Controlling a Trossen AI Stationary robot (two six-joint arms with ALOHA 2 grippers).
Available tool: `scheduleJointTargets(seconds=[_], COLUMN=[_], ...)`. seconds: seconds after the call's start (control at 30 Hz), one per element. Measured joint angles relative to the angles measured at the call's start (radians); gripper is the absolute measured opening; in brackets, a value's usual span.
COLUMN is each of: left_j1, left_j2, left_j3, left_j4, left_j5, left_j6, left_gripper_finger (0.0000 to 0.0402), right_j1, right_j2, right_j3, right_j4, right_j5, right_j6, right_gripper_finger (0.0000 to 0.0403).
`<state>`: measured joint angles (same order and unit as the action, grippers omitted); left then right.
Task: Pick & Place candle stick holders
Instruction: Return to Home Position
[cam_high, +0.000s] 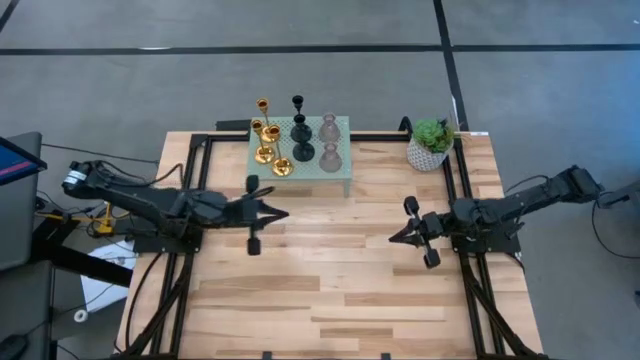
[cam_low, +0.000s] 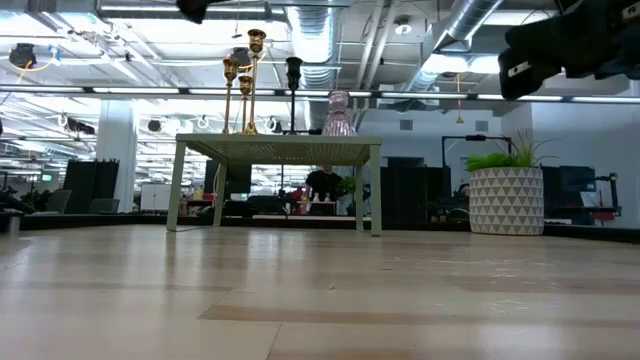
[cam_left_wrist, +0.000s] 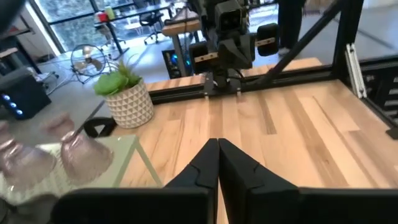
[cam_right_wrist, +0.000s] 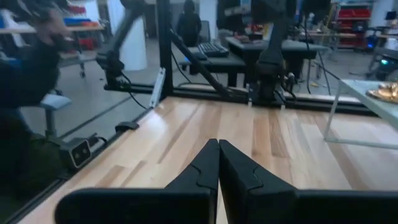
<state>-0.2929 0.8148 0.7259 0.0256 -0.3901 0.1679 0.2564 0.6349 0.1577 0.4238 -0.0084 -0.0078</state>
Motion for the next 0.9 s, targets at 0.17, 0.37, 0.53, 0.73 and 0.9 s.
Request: scheduleJointTargets(seconds=[0.17,0.37,0.53,0.73,0.9], left_j1=[-0.058,-0.102,-0.134,-0.17,-0.185], left_j2=[-0.112,-0.192,-0.265,-0.394,-0.502], left_j3=[-0.109,-0.196,-0.251,-0.337,-0.435], left_j4=[0.029,0.059,0.072,0.091,0.12], left_j5=[-0.064,-0.105,-0.09,-0.09,-0.056], left_j6=[-0.017,-0.015,-0.01,-0.008,-0.008], left_gripper_finger=[0.0004,0.0004,0.0005,0.0005,0.0004], right_j1=[-0.134,-0.297,-0.404,-0.512,-0.568], right_j2=[-0.078,-0.124,-0.173,-0.242,-0.257], right_j3=[0.019,0.081,0.096,0.098,0.098], right_j4=[-0.091,-0.246,-0.293,-0.365,-0.383], right_j5=[-0.137,-0.285,-0.373,-0.464,-0.527], right_j6=[0.012,0.0,-0.027,-0.019,0.009], right_gripper_finger=[0.0,0.0,0.0,0.0,0.0])
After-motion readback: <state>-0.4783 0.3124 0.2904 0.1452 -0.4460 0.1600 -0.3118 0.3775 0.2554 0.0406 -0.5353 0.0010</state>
